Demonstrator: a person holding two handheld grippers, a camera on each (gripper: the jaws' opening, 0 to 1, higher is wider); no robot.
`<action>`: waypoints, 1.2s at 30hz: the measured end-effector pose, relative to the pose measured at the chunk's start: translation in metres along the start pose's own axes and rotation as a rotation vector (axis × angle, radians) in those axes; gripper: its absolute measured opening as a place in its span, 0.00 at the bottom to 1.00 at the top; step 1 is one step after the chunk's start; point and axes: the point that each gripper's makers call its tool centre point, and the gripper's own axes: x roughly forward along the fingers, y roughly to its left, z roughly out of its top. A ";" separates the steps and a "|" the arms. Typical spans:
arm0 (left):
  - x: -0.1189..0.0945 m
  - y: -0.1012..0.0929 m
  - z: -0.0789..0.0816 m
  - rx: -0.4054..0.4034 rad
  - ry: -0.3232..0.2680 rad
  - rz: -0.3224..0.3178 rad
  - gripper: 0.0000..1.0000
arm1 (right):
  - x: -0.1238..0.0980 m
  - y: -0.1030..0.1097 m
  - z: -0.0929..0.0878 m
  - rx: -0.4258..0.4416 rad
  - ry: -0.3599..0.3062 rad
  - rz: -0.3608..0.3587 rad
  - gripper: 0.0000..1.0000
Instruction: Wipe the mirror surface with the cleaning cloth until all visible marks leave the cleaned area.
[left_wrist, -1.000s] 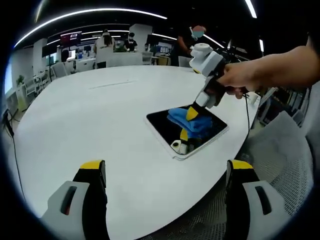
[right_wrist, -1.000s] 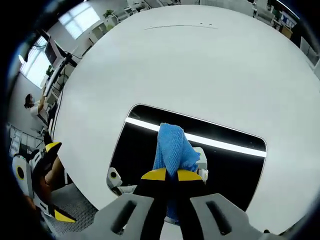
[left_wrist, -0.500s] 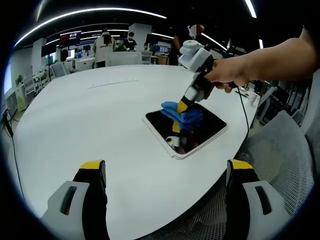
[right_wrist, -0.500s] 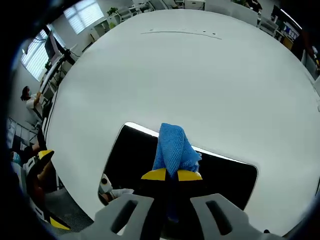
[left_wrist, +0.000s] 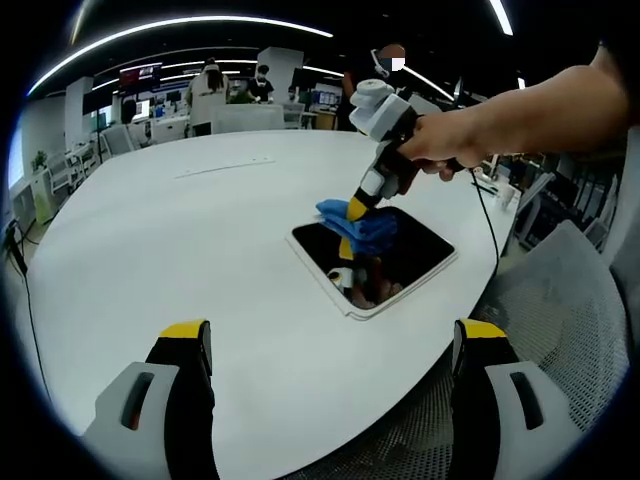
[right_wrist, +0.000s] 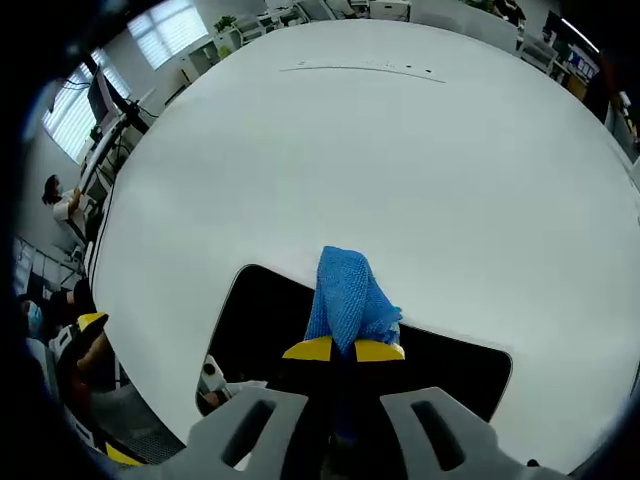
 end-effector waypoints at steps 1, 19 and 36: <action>0.000 0.000 0.000 0.000 0.000 0.000 0.99 | -0.001 0.001 -0.001 0.001 0.001 0.003 0.00; 0.003 0.000 0.000 -0.001 0.004 -0.006 0.99 | -0.015 -0.017 -0.013 0.026 -0.006 0.000 0.00; 0.003 -0.001 -0.001 0.010 0.014 -0.012 0.99 | -0.020 -0.040 -0.020 0.053 -0.001 -0.024 0.00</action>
